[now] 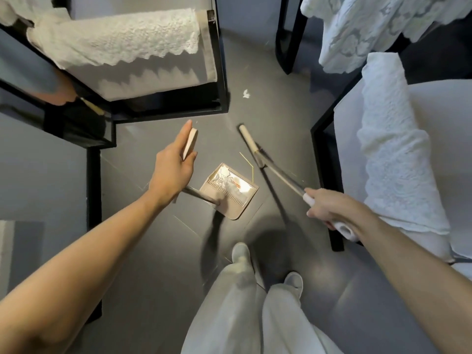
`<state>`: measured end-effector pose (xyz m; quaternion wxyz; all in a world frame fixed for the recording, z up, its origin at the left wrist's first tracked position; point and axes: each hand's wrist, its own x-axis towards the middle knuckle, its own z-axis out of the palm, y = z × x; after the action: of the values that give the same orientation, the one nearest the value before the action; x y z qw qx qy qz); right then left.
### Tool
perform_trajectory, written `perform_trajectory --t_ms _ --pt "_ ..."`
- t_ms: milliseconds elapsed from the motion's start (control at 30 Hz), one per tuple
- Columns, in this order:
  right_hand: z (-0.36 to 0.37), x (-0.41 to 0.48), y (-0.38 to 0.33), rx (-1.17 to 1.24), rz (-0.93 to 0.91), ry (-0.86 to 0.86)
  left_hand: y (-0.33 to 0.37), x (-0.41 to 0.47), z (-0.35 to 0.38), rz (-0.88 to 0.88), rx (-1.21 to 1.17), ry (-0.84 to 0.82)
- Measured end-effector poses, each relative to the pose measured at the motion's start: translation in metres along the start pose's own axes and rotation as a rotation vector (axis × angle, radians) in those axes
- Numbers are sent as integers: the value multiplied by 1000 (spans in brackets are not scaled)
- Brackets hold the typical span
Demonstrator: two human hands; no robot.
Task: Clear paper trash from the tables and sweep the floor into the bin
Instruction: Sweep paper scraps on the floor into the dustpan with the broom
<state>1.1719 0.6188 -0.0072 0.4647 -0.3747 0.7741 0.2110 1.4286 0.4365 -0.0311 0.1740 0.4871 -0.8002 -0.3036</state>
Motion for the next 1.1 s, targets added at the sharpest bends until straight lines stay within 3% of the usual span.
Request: perform_trajectory --t_ms 233,567,800,1100 --pt "8 -36 14 239 -65 -174 8 20 2 7 -43 -33" --pt "-39 -47 34 387 -58 -76 6 49 8 -45 -100 19" --pt "-140 26 56 735 1 -2 27 119 20 -85 -104 101" --pt "-298 157 14 594 -56 124 58 230 43 -153 -79 131"
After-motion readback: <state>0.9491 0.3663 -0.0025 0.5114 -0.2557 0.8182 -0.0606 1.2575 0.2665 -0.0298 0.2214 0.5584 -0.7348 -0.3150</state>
